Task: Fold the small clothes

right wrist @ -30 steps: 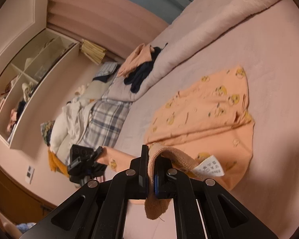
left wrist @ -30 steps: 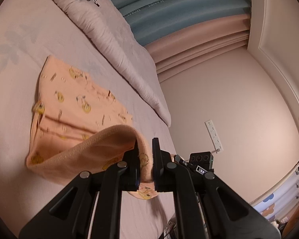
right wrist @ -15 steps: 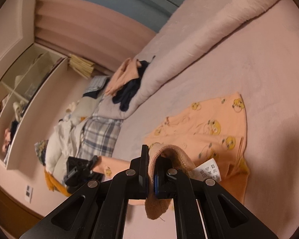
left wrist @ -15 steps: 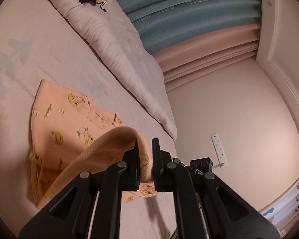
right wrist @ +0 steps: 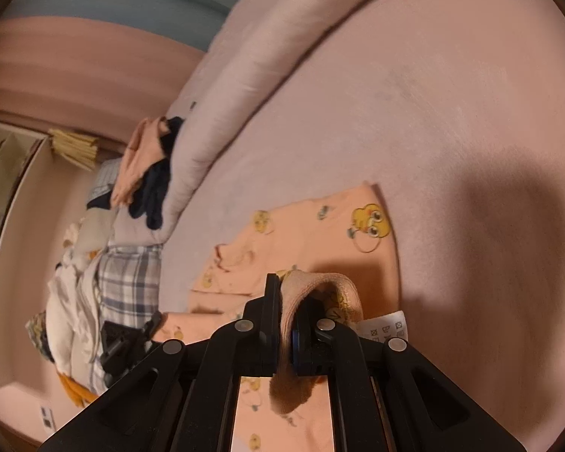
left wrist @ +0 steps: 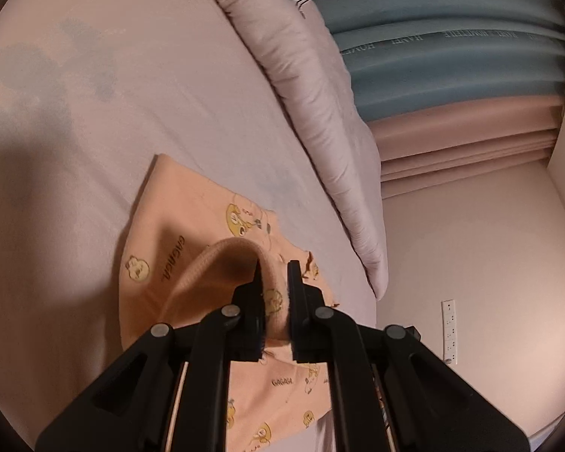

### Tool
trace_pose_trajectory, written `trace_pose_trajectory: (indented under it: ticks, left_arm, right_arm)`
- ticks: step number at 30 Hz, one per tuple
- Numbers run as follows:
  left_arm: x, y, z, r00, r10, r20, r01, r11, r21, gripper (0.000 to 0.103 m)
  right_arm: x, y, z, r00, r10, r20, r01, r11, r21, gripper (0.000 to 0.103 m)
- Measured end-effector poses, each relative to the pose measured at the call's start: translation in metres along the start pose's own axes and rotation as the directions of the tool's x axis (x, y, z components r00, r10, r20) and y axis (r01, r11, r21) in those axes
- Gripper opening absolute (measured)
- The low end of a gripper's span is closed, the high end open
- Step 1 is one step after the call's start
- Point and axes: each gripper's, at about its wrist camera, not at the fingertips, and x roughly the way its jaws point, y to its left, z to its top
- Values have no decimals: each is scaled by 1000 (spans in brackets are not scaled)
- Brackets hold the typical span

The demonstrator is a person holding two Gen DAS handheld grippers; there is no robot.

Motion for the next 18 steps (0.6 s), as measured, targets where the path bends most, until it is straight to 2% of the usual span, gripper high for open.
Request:
trace_pose_trajectory:
  ticks: [2, 5, 6, 9, 11, 12, 14, 17, 18]
  left_arm:
    - [2, 1, -1, 1000, 4, -18, -4, 1000, 8, 6]
    - [3, 0, -2, 999, 7, -33, -6, 1000, 24, 6]
    - [3, 1, -2, 999, 4, -36, -3, 1000, 22, 6]
    - [2, 5, -5, 999, -7, -44, 8, 1000, 19, 6]
    - [1, 5, -6, 999, -10, -50, 11, 1000, 29, 6]
    - [0, 5, -7, 999, -2, -45, 4, 999, 32, 6]
    - [-1, 6, -5, 999, -12, -30, 13, 1000, 9, 6]
    - [1, 9, 4, 999, -45, 3, 45, 996, -76, 6]
    - [2, 11, 7, 999, -42, 17, 44, 992, -119, 6]
  right_arm:
    - [-2, -2, -3, 999, 26, -20, -26, 1000, 14, 8]
    - [-12, -7, -8, 995, 99, -29, -97, 994, 52, 40]
    - [-15, -8, -9, 993, 115, -31, -113, 992, 54, 41]
    - [-20, -10, -17, 989, 129, -68, -125, 990, 63, 41]
    - [-20, -4, -19, 991, 113, -70, -113, 994, 13, 40]
    - [-21, 1, -19, 996, 61, -63, -63, 998, -31, 28]
    - [-17, 6, -15, 997, 22, -72, -26, 998, -56, 8]
    - [-10, 12, -7, 996, 16, -83, -19, 999, -42, 7]
    - [-7, 9, -3, 996, 35, -87, -35, 999, 10, 7]
